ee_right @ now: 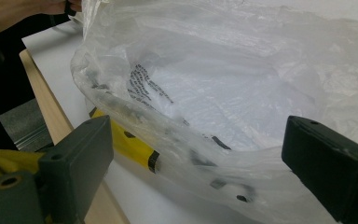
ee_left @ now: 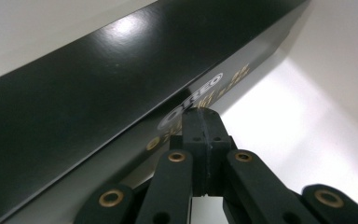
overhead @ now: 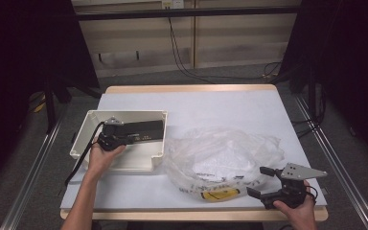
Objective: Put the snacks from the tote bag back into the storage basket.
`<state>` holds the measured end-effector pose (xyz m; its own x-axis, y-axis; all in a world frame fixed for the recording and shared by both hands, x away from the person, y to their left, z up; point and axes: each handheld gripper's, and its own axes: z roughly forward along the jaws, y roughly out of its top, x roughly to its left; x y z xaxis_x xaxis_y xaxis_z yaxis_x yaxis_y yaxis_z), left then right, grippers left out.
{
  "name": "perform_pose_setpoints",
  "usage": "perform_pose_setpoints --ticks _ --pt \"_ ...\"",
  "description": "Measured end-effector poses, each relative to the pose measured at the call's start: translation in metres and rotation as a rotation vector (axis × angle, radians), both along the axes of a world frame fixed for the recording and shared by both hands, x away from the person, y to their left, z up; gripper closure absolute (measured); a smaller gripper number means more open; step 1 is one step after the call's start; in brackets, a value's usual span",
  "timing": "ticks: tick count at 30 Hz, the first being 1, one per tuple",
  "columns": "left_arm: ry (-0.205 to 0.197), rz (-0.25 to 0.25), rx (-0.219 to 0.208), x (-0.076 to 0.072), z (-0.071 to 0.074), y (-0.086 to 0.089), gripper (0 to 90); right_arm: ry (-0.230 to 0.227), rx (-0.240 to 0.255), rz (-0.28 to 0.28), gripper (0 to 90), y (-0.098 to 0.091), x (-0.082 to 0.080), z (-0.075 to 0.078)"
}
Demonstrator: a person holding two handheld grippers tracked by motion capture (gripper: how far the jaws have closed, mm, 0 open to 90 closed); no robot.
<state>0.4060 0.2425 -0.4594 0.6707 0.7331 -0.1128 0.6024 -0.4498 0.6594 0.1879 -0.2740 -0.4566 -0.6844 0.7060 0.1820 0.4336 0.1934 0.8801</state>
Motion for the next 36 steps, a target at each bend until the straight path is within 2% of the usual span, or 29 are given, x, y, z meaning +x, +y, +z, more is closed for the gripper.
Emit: perform_pose_setpoints --ticks 5,8,16,18,19,21,22,23,24,26,28,30,33,34,36 --pt "0.004 0.008 -0.020 0.006 -0.004 -0.003 90.0 0.002 -0.002 -0.002 8.1 0.000 0.000 0.000" --pt "0.005 0.006 -0.015 0.006 -0.006 -0.005 90.0 0.003 -0.006 0.000 8.2 0.000 0.000 0.000" --pt "0.017 -0.022 -0.021 0.005 -0.008 -0.011 90.0 0.004 -0.005 0.006 8.1 0.002 0.003 0.000" --pt "0.018 -0.050 -0.015 0.005 -0.005 -0.013 90.0 0.005 -0.007 0.008 8.2 0.003 0.003 -0.001" --pt "0.022 -0.056 -0.030 0.004 -0.004 -0.014 90.0 0.004 -0.008 0.014 8.2 0.003 0.004 -0.001" --pt "-0.003 -0.034 -0.024 0.005 -0.003 -0.017 90.0 0.005 -0.008 0.014 8.2 0.004 0.004 0.000" --pt "0.005 -0.045 -0.027 0.006 -0.002 -0.016 90.0 0.004 -0.007 0.013 8.2 0.004 0.003 0.000" --pt "-0.004 -0.039 -0.032 0.008 -0.003 -0.017 90.0 0.003 -0.008 0.014 8.2 0.003 0.003 0.000" --pt "-0.002 -0.042 -0.022 0.010 -0.002 -0.017 90.0 0.001 -0.008 0.015 8.1 0.003 0.003 0.000" --pt "0.000 -0.030 -0.039 0.013 -0.002 -0.017 90.0 0.003 -0.008 0.014 8.2 0.003 0.003 0.000" --pt "-0.009 -0.020 -0.037 0.016 -0.003 -0.018 90.0 0.000 -0.007 0.013 8.1 0.002 0.003 0.000" --pt "0.007 -0.031 -0.026 0.018 -0.003 -0.016 90.0 0.002 -0.005 0.012 8.2 0.002 0.003 0.000" --pt "-0.004 -0.029 -0.045 0.017 -0.003 -0.018 90.0 0.003 -0.007 0.011 8.2 0.002 0.003 0.000" --pt "0.003 -0.041 -0.034 0.018 -0.003 -0.018 90.0 0.004 -0.007 0.013 8.1 0.003 0.003 0.000" --pt "-0.012 -0.025 -0.032 0.018 -0.002 -0.020 90.0 0.004 -0.010 0.014 8.1 0.003 0.003 0.000"
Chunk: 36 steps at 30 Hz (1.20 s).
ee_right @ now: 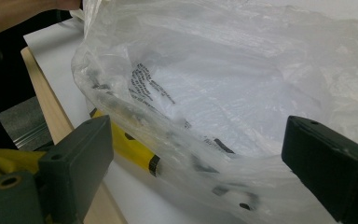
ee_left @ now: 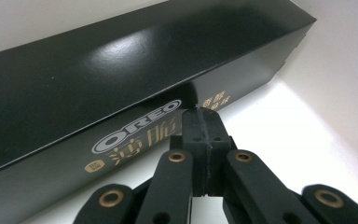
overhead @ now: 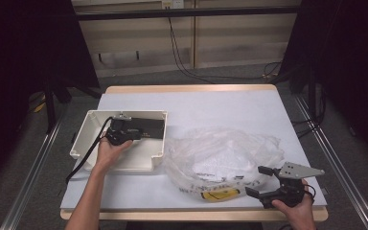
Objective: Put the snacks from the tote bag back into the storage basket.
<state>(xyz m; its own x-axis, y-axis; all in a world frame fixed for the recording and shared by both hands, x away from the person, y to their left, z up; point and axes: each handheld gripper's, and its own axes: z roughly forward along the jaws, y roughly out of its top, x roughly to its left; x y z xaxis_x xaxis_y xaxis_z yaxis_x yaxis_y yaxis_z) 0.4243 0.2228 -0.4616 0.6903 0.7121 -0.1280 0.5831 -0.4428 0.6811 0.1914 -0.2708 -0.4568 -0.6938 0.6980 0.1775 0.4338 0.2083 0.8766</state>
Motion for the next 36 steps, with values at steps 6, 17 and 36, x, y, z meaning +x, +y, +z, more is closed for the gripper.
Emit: perform_pose_setpoints --ticks 6,17,36 --pt "0.007 -0.014 -0.006 0.001 -0.003 -0.005 90.0 0.002 -0.001 0.002 8.2 0.002 0.000 0.000" --pt "0.006 -0.097 -0.022 -0.004 -0.001 -0.017 90.0 0.000 -0.001 -0.003 8.2 0.001 -0.001 0.000" --pt "-0.106 -0.123 -0.019 -0.035 0.034 0.008 90.0 -0.006 -0.001 -0.015 8.4 -0.001 -0.002 0.002"
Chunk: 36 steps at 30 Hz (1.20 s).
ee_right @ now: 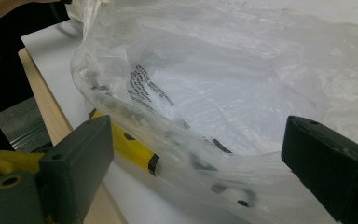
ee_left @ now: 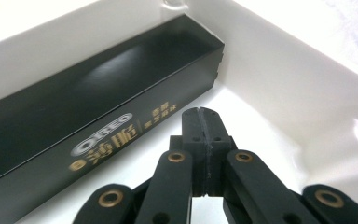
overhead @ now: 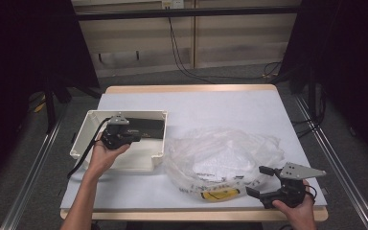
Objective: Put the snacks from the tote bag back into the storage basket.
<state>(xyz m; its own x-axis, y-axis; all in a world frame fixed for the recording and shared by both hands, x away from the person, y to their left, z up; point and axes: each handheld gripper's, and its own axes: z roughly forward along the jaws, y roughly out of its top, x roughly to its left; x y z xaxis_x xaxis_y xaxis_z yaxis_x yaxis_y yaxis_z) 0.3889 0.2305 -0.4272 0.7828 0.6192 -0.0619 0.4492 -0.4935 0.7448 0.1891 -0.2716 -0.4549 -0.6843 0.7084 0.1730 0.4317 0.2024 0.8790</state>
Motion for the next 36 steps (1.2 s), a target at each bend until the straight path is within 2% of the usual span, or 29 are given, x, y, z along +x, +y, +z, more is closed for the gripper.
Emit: perform_pose_setpoints --ticks 5,12,18,22,24,27,31,32,35,36 --pt "-0.034 0.016 0.003 -0.011 0.010 0.014 87.7 0.000 -0.002 -0.002 8.5 0.000 0.000 0.000" --pt "-0.060 0.046 -0.051 -0.026 0.015 0.037 85.7 -0.001 -0.003 -0.004 8.5 0.000 0.000 0.000" --pt "-0.076 0.078 -0.089 -0.038 0.018 0.056 71.0 -0.002 -0.004 -0.003 8.5 0.000 0.000 0.000" --pt "-0.093 0.092 -0.074 -0.047 0.020 0.065 60.6 -0.001 -0.002 -0.006 8.5 0.000 0.000 0.000" --pt "-0.109 0.102 -0.056 -0.051 0.022 0.070 52.1 -0.001 0.000 -0.006 8.5 0.000 0.000 0.000" --pt "-0.128 0.138 -0.065 -0.057 0.025 0.079 37.8 -0.005 -0.001 -0.006 8.5 0.000 0.000 0.000" --pt "-0.161 0.178 -0.039 -0.064 0.027 0.091 23.0 -0.012 -0.005 -0.011 8.5 -0.001 -0.001 0.001" --pt "-0.152 0.178 -0.040 -0.065 0.026 0.095 20.8 -0.009 -0.001 -0.016 8.5 -0.002 -0.002 0.001" --pt "-0.164 0.199 -0.036 -0.069 0.027 0.107 15.5 -0.004 -0.001 -0.017 8.5 -0.002 -0.002 0.001" --pt "-0.166 0.201 -0.050 -0.070 0.028 0.111 14.0 -0.006 -0.002 -0.016 8.5 -0.002 -0.002 0.001"
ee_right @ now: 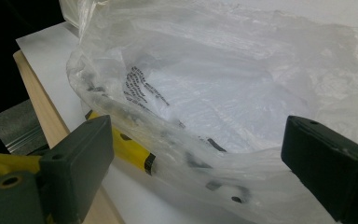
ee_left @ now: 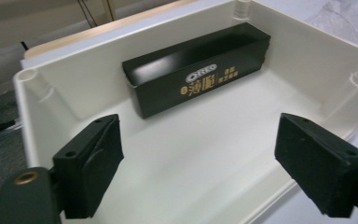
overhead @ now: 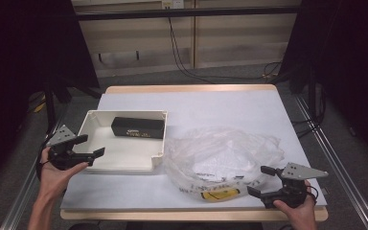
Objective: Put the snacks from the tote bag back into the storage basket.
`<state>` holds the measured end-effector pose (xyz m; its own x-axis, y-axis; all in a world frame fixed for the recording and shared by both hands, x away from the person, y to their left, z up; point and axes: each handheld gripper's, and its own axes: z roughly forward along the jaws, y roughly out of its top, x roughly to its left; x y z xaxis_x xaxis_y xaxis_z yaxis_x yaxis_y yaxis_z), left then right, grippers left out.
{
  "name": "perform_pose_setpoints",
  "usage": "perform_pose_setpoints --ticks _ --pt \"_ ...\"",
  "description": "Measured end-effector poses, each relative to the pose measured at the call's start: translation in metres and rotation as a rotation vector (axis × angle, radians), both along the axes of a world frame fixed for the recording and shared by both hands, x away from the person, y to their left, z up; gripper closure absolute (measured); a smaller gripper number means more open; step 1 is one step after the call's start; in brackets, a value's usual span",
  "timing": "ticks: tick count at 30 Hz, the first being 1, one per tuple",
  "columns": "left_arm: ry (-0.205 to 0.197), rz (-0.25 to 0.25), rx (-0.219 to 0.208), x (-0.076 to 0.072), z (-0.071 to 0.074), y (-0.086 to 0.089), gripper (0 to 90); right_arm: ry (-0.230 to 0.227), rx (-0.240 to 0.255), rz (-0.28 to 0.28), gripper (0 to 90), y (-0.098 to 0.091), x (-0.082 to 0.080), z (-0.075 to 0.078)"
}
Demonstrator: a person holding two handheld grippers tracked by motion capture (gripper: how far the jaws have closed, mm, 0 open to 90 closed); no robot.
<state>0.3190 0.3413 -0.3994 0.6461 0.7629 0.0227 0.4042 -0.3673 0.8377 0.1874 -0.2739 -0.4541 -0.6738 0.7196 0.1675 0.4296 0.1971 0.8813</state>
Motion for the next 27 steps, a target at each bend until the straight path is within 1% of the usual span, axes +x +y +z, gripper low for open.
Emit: perform_pose_setpoints --ticks 1,4,5,6,10,11,12,14,15,17,18,20,21,22,25,26,27 --pt "0.002 0.008 -0.017 -0.001 0.001 0.003 12.7 0.000 0.000 -0.001 8.5 0.000 0.000 0.000" --pt "-0.017 0.033 -0.020 -0.008 0.003 0.010 9.8 0.000 0.000 -0.004 8.4 0.001 0.000 0.000" --pt "-0.017 0.041 -0.034 -0.011 0.003 0.013 9.3 0.002 0.000 -0.007 8.5 0.000 -0.001 0.000" --pt "-0.021 0.044 -0.037 -0.014 0.002 0.015 8.6 0.002 0.003 -0.006 8.4 0.000 -0.001 0.000" --pt "-0.039 0.016 -0.050 -0.029 -0.001 0.018 4.2 -0.001 0.000 -0.010 8.4 -0.001 -0.002 0.001" --pt "-0.047 0.033 -0.081 -0.035 -0.002 0.019 4.0 -0.005 0.000 -0.011 8.4 -0.002 -0.002 0.001" --pt "-0.051 0.050 -0.089 -0.038 -0.002 0.020 3.9 -0.002 0.003 -0.014 8.5 -0.002 -0.003 0.001" --pt "-0.043 0.057 -0.108 -0.045 -0.006 0.019 2.8 -0.005 0.002 -0.015 8.4 -0.003 -0.003 0.001" --pt "-0.048 0.068 -0.106 -0.050 -0.008 0.017 2.7 -0.004 0.003 -0.013 8.4 -0.003 -0.003 0.001" --pt "-0.065 0.049 -0.125 -0.057 -0.012 0.015 2.5 -0.005 0.001 -0.014 8.4 -0.003 -0.003 0.001" --pt "-0.071 0.052 -0.123 -0.061 -0.014 0.014 2.1 -0.005 0.003 -0.014 8.4 -0.003 -0.004 0.001" --pt "-0.069 0.075 -0.143 -0.066 -0.018 0.011 2.0 -0.007 0.003 -0.016 8.4 -0.004 -0.003 0.001" --pt "-0.071 0.070 -0.139 -0.068 -0.019 0.010 1.7 -0.006 0.004 -0.017 8.4 -0.004 -0.003 0.001" --pt "-0.068 0.064 -0.154 -0.070 -0.021 0.010 1.7 -0.006 0.002 -0.017 8.4 -0.005 -0.003 0.001" --pt "-0.071 0.063 -0.135 -0.076 -0.026 0.007 1.6 -0.009 0.005 -0.022 8.4 -0.007 -0.004 0.001" --pt "-0.086 0.059 -0.126 -0.077 -0.027 0.006 1.8 -0.014 0.003 -0.026 8.4 -0.008 -0.004 0.001" --pt "-0.081 0.055 -0.134 -0.079 -0.028 0.005 1.8 -0.010 0.005 -0.030 8.4 -0.009 -0.004 0.001"
